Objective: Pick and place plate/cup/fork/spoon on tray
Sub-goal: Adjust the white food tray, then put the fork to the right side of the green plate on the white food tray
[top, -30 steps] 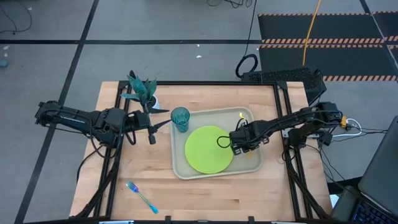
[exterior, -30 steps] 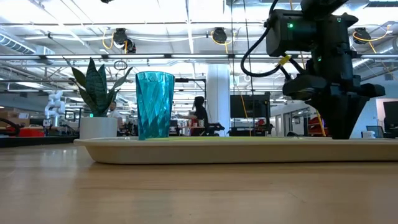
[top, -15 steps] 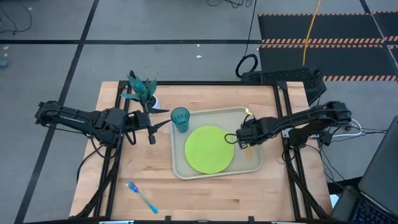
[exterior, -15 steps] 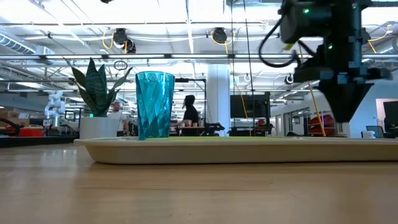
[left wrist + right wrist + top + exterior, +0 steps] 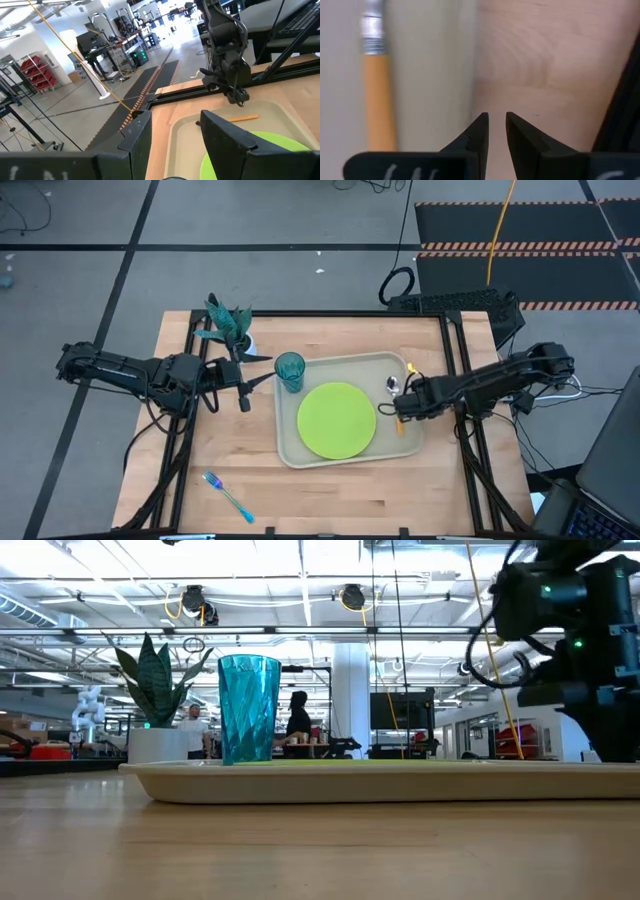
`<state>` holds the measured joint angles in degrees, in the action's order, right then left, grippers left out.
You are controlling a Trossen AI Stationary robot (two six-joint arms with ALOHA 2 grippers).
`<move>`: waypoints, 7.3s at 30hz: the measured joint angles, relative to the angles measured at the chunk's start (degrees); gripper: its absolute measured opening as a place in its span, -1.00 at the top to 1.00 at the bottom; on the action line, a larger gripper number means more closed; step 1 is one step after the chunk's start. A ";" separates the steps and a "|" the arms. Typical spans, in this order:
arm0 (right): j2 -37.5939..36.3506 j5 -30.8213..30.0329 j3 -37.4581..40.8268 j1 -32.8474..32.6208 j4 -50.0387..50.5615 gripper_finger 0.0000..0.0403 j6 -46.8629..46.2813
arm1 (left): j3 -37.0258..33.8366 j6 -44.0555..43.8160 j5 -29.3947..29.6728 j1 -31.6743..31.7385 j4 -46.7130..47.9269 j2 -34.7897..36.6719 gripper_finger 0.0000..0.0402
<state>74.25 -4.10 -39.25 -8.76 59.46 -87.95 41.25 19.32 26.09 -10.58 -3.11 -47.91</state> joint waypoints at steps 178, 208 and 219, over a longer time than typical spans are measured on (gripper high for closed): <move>-27.27 -52.50 14.74 -1.10 -72.91 0.72 95.34 | 46.51 -49.70 -24.02 -31.47 79.15 -53.52 0.94; -31.60 -56.43 14.72 -2.77 -57.17 0.72 89.41 | 73.98 31.25 -14.00 2.49 79.28 -63.58 0.95; -42.65 -74.54 14.72 -2.98 -58.07 0.72 104.55 | 91.43 44.91 -15.16 7.31 83.71 -79.08 0.95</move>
<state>31.60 -78.64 -24.53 -11.75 1.39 16.60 132.68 64.24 10.92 -3.28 80.60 -126.98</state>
